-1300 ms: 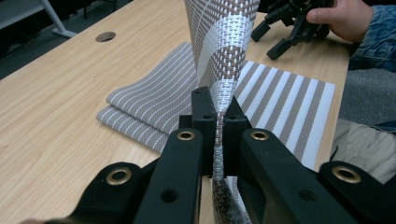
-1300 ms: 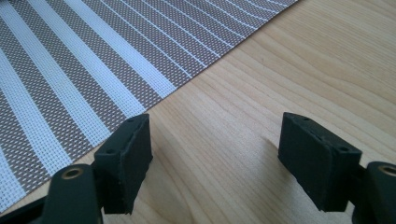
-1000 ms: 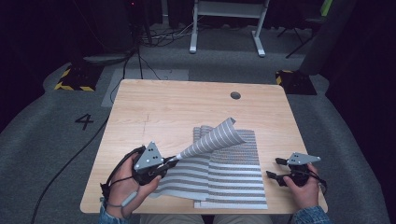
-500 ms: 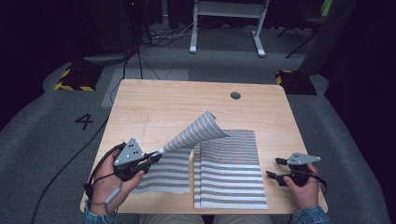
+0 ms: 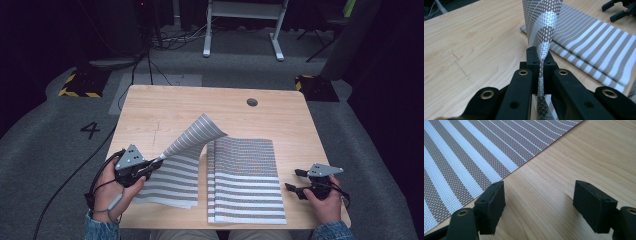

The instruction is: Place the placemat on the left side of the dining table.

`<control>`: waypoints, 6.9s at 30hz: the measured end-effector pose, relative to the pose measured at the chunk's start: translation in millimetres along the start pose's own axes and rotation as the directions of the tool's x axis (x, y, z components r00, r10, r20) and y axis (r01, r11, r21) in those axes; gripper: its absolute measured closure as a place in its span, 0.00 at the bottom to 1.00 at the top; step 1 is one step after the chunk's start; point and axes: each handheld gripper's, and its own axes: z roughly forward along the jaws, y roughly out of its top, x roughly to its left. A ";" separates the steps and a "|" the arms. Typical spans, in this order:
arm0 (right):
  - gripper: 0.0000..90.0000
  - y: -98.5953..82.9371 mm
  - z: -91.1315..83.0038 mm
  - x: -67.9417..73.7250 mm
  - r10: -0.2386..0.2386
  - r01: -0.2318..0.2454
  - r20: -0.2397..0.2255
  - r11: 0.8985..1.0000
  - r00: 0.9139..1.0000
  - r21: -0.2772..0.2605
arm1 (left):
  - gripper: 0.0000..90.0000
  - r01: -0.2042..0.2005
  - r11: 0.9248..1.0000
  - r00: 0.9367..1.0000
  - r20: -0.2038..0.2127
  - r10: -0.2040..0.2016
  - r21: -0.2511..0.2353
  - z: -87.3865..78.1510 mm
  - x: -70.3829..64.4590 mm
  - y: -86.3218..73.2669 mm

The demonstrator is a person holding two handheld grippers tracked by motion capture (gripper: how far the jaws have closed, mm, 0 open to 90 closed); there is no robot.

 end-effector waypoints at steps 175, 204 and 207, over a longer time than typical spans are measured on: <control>0.28 0.8 1.1 0.1 0.005 -0.005 -0.001 1.000 1.000 -0.001 | 0.22 0.358 0.917 0.890 -0.363 -0.277 0.178 90.5 29.7 -69.2; 0.26 1.9 3.0 0.8 0.008 -0.008 0.007 1.000 1.000 -0.003 | 0.96 0.280 0.960 0.930 -0.251 -0.267 0.018 89.9 48.6 -69.7; 0.26 2.0 2.8 0.4 0.005 -0.005 0.005 1.000 1.000 0.000 | 0.97 0.277 0.960 0.936 -0.216 -0.278 -0.036 79.1 47.9 -67.7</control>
